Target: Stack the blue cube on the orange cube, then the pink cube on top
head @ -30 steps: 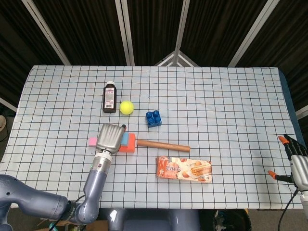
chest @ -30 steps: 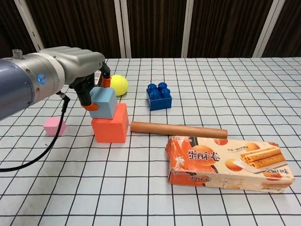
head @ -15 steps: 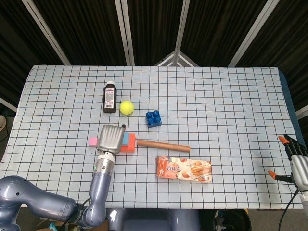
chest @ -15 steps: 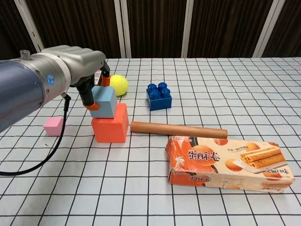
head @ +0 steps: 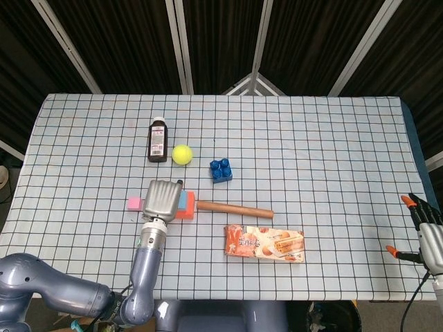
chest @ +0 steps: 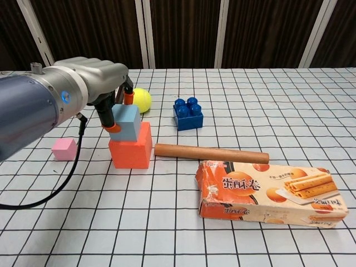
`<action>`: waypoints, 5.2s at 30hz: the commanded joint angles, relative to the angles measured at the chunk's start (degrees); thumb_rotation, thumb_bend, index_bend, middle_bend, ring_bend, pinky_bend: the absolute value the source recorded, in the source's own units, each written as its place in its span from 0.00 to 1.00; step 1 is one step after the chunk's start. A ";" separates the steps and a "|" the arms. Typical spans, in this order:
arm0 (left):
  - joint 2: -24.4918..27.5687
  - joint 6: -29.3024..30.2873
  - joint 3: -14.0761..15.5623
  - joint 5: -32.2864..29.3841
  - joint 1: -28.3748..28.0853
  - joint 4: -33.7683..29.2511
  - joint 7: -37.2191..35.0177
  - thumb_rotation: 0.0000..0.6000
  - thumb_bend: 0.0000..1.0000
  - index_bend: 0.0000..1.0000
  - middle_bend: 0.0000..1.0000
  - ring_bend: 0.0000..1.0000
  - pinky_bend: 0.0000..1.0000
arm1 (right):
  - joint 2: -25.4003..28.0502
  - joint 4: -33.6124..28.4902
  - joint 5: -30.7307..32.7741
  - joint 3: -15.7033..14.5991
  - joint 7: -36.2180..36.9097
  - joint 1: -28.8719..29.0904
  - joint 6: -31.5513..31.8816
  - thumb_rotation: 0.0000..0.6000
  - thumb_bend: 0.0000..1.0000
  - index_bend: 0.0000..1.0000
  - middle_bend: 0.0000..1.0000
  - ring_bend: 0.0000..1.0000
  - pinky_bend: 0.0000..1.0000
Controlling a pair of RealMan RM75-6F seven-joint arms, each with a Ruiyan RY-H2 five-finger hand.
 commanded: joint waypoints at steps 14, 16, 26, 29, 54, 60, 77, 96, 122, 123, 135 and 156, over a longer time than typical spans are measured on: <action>0.42 -1.25 0.30 0.16 0.60 0.05 0.03 1.00 0.31 0.24 0.88 0.85 0.91 | 0.08 -0.04 0.04 0.02 0.17 -0.06 0.02 1.00 0.13 0.00 0.01 0.03 0.10; 0.59 -1.41 0.46 0.50 0.66 -0.09 -0.07 1.00 0.31 0.19 0.88 0.85 0.91 | 0.09 -0.05 0.07 0.03 0.18 -0.09 0.06 1.00 0.13 0.00 0.01 0.03 0.10; 2.39 -1.75 1.57 1.83 1.34 -2.68 -0.14 1.00 0.31 0.07 0.88 0.85 0.91 | 0.29 -0.41 0.27 0.00 -0.02 -0.08 -0.19 1.00 0.13 0.00 0.01 0.03 0.10; 4.41 -0.41 2.19 2.11 2.02 -5.54 0.61 1.00 0.31 0.08 0.88 0.85 0.91 | 0.47 -0.55 0.40 -0.04 -0.03 -0.05 -0.45 1.00 0.13 0.00 0.01 0.03 0.10; 29.61 -16.15 14.93 14.04 16.97 -5.86 -25.09 1.00 0.28 0.17 0.88 0.85 0.90 | 0.59 -1.99 0.99 0.04 -1.81 -0.13 -0.42 1.00 0.13 0.00 0.01 0.03 0.10; 26.45 -22.00 15.39 14.12 17.08 2.77 -28.18 1.00 0.28 0.26 0.88 0.85 0.90 | 0.63 -1.84 1.56 0.15 -1.68 -0.02 -0.93 1.00 0.13 0.00 0.01 0.03 0.10; 19.34 -25.76 14.22 12.86 15.86 11.20 -26.82 1.00 0.28 0.33 0.88 0.85 0.90 | 0.69 -1.81 2.05 0.21 -1.73 0.24 -1.74 1.00 0.13 0.00 0.01 0.03 0.10; 15.71 -27.32 12.85 12.53 14.88 14.75 -26.18 1.00 0.32 0.35 0.88 0.85 0.90 | 0.69 -1.89 2.30 0.15 -2.10 0.39 -2.27 1.00 0.13 0.00 0.01 0.03 0.10; 14.15 -27.27 12.59 12.61 14.59 15.05 -24.85 1.00 0.33 0.39 0.89 0.85 0.90 | 0.82 -1.89 2.30 0.06 -1.76 0.54 -2.76 1.00 0.13 0.00 0.01 0.03 0.10; 14.13 -27.26 12.58 12.58 14.59 15.04 -24.81 1.00 0.33 0.39 0.89 0.85 0.90 | 0.81 -1.89 2.30 0.05 -1.76 0.54 -2.79 1.00 0.13 0.00 0.01 0.03 0.10; 14.21 -27.50 12.33 12.46 14.65 15.05 -25.02 1.00 0.36 0.40 0.89 0.85 0.90 | 0.80 -1.94 2.29 0.00 -1.90 0.68 -3.03 1.00 0.13 0.00 0.01 0.03 0.10; 21.45 -21.94 8.22 9.96 12.78 1.02 -20.37 1.00 0.36 0.42 0.89 0.85 0.90 | 0.83 -1.99 1.87 -0.09 -1.63 0.60 -2.68 1.00 0.13 0.00 0.01 0.03 0.10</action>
